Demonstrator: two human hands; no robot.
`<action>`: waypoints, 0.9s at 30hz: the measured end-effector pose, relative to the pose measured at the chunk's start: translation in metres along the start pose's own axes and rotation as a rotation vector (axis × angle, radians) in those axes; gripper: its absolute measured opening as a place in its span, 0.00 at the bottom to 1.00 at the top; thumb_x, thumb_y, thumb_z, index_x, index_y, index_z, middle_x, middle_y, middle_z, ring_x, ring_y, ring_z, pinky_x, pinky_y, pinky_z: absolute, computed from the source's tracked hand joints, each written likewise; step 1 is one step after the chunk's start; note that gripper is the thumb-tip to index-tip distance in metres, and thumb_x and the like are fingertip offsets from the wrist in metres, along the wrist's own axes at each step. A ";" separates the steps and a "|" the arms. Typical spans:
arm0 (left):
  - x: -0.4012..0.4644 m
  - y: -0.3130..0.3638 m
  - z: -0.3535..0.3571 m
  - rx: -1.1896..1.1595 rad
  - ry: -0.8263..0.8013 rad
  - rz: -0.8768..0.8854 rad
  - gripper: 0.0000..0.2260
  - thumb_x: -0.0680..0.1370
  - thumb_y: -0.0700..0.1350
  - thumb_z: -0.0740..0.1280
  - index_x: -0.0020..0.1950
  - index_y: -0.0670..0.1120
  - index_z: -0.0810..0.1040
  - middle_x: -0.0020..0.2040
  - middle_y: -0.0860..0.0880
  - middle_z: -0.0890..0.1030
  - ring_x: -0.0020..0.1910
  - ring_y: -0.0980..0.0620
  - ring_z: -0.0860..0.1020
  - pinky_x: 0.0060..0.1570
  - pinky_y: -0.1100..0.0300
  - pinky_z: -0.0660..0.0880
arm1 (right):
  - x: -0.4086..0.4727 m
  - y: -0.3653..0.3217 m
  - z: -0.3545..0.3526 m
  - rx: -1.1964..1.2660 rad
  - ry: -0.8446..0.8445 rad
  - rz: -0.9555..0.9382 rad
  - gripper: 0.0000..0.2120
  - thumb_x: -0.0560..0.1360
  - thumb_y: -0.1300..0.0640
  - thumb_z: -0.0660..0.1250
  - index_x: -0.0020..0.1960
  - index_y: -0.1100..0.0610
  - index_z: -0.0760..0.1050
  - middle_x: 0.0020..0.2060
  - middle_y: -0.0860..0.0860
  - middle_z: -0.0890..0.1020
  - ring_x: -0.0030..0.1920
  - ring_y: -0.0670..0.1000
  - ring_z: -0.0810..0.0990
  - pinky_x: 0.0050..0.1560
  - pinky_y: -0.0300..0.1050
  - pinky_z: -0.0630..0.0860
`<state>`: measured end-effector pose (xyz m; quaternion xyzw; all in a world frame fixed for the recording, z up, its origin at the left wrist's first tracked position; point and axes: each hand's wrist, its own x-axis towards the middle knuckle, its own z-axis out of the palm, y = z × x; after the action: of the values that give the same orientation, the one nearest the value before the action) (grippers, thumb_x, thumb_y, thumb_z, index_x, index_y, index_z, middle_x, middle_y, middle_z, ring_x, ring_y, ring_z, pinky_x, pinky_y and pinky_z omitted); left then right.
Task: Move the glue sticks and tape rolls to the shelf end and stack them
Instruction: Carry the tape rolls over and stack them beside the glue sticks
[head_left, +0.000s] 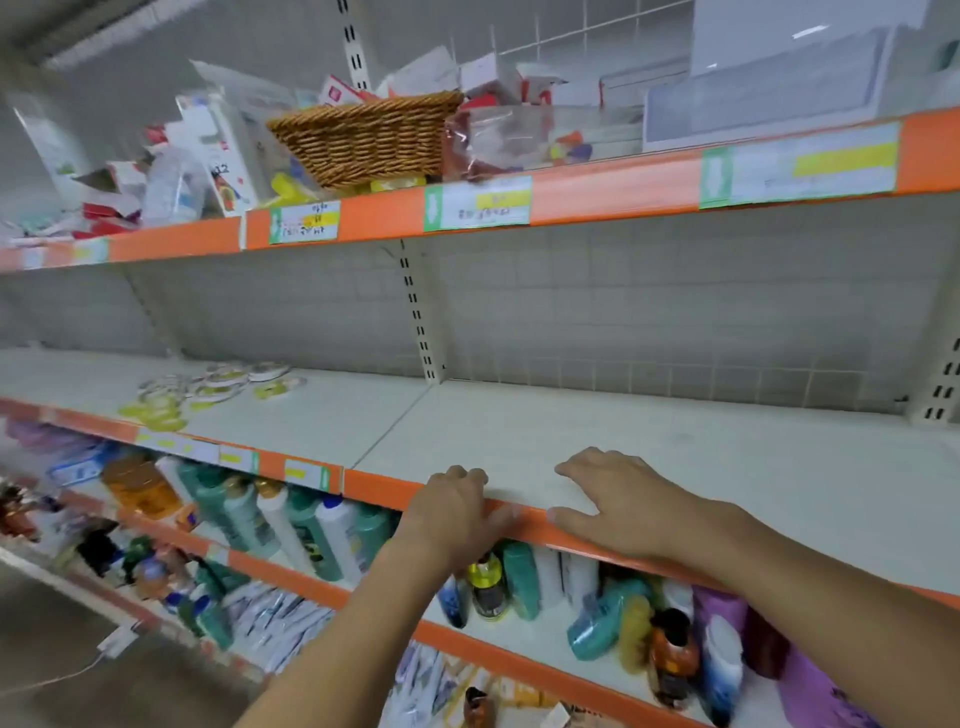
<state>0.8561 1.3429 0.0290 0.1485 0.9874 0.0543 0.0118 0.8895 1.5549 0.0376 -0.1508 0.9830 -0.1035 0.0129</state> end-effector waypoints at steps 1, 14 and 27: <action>-0.003 -0.014 -0.001 -0.001 -0.001 -0.022 0.30 0.78 0.66 0.58 0.69 0.45 0.70 0.62 0.44 0.74 0.62 0.44 0.73 0.60 0.52 0.71 | 0.012 -0.009 0.004 0.004 -0.011 -0.024 0.34 0.79 0.33 0.55 0.77 0.52 0.61 0.72 0.51 0.68 0.70 0.53 0.67 0.71 0.49 0.62; -0.042 -0.166 -0.012 -0.025 0.016 -0.331 0.30 0.79 0.65 0.57 0.70 0.44 0.69 0.64 0.44 0.73 0.63 0.44 0.73 0.59 0.51 0.72 | 0.153 -0.137 0.040 0.028 -0.108 -0.321 0.21 0.76 0.34 0.59 0.59 0.48 0.73 0.54 0.49 0.75 0.58 0.53 0.74 0.59 0.49 0.69; -0.009 -0.315 -0.039 -0.007 0.050 -0.491 0.29 0.79 0.65 0.58 0.69 0.44 0.70 0.65 0.44 0.74 0.64 0.43 0.72 0.61 0.49 0.72 | 0.311 -0.239 0.061 -0.007 -0.111 -0.439 0.29 0.77 0.35 0.60 0.72 0.51 0.67 0.66 0.52 0.72 0.67 0.55 0.71 0.65 0.48 0.66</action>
<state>0.7713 1.0372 0.0326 -0.0974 0.9936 0.0569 0.0005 0.6669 1.2269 0.0293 -0.3665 0.9248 -0.0922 0.0435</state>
